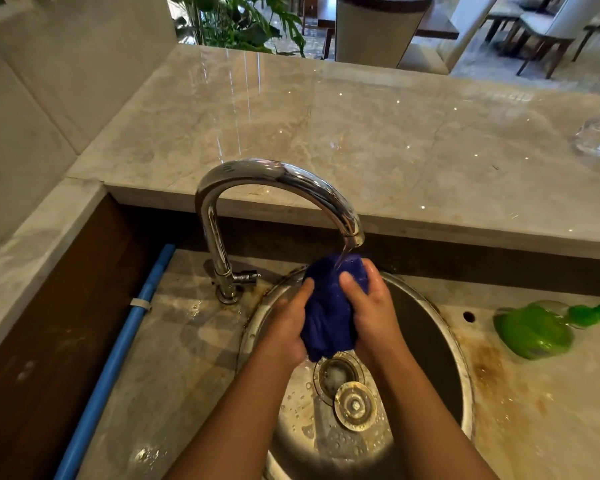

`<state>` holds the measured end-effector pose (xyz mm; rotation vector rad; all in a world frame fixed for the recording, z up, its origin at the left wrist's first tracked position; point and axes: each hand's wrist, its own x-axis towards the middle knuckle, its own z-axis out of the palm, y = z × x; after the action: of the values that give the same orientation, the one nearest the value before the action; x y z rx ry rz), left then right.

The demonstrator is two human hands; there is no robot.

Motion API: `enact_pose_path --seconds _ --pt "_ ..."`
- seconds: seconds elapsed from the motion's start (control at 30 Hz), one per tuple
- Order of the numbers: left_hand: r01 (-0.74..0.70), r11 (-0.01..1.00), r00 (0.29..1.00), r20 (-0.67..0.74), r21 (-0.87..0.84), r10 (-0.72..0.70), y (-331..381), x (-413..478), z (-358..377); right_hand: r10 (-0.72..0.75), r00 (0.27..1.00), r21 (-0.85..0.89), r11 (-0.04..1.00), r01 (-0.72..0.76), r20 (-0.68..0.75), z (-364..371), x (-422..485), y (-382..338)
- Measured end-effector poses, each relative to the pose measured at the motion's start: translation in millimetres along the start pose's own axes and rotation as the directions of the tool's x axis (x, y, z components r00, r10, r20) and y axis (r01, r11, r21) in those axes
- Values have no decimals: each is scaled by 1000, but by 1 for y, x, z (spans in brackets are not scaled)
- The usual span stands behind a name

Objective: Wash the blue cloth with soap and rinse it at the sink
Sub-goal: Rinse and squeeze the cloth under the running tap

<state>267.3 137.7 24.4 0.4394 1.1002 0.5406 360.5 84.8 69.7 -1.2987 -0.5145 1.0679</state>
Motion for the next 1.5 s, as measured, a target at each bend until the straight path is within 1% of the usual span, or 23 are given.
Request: enact_pose_path --seconds 0.07,0.13,0.2,0.27,0.33,0.37,0.4,0.43,0.47,0.5,0.57,0.63,0.7,0.8,0.9,1.0,1.1,1.17,1.23,1.3,1.33,1.43,1.5 --pt "189 979 973 148 -82 -175 3 -10 -2 -17 999 -97 995 21 44 -3 4 -5" --pt "213 974 961 197 -83 -193 2 -12 -2 17 997 -90 996 -11 71 -5 7 -10" --pt "154 981 974 184 -121 -130 2 -12 3 52 998 -75 996 -49 35 -7 8 -10" --pt "37 991 995 98 -127 -24 4 -7 7 45 998 -127 991 -50 -47 -12 9 -6" --pt "-102 995 995 -17 -23 102 5 3 10 -30 996 -207 978 12 -85 -15 4 -3" --pt "-164 983 982 -77 81 170 5 9 10 -74 994 -229 972 54 -82 -15 -1 -1" --pt "-204 963 967 -115 178 226 5 12 11 -108 992 -232 968 91 -63 -13 -6 0" --pt "-218 953 961 -124 211 247 5 14 13 -125 991 -238 965 112 -40 -7 -12 1" --pt "-199 964 969 -109 175 220 3 15 15 -139 990 -273 954 126 -27 0 -15 4" --pt "-129 990 988 -74 58 133 1 12 18 -169 985 -353 924 150 -26 7 -16 8" --pt "43 982 998 58 -185 -32 -4 0 26 -276 960 -582 789 199 -46 16 -6 18" --pt "22 981 997 75 -192 -8 -15 -3 26 -323 943 -695 696 182 -76 15 12 25" --pt "-97 990 995 21 -100 100 -20 -4 23 -277 953 -696 709 116 -124 5 29 29" --pt "-267 962 962 48 -63 270 -17 -5 22 -229 953 -681 731 33 -200 -10 38 30" --pt "-328 944 945 -4 -33 328 -7 0 18 -238 938 -557 828 60 -253 -12 26 24" --pt "-317 947 937 -138 50 321 4 12 13 -274 949 -480 861 169 -158 4 4 21" --pt "-202 979 974 -105 -7 200 6 -1 24 -334 940 -599 768 226 -73 21 -2 28" --pt "-145 989 989 -40 -13 144 -1 -6 25 -338 933 -678 715 168 -124 14 15 36" --pt "-146 989 989 24 26 145 -6 -11 24 -221 959 -700 713 32 -180 -1 34 41" --pt "-224 971 973 70 88 218 -9 -12 22 -149 969 -686 727 -27 -197 -13 42 45" --pt "-260 962 964 71 85 255 -10 -10 21 -155 966 -660 751 -20 -205 -15 41 44" --pt "-313 948 947 -62 57 316 -1 0 19 -271 942 -547 828 123 -199 -4 17 30" --pt "-271 960 949 -146 64 278 2 10 17 -300 948 -495 842 213 -103 9 0 24"
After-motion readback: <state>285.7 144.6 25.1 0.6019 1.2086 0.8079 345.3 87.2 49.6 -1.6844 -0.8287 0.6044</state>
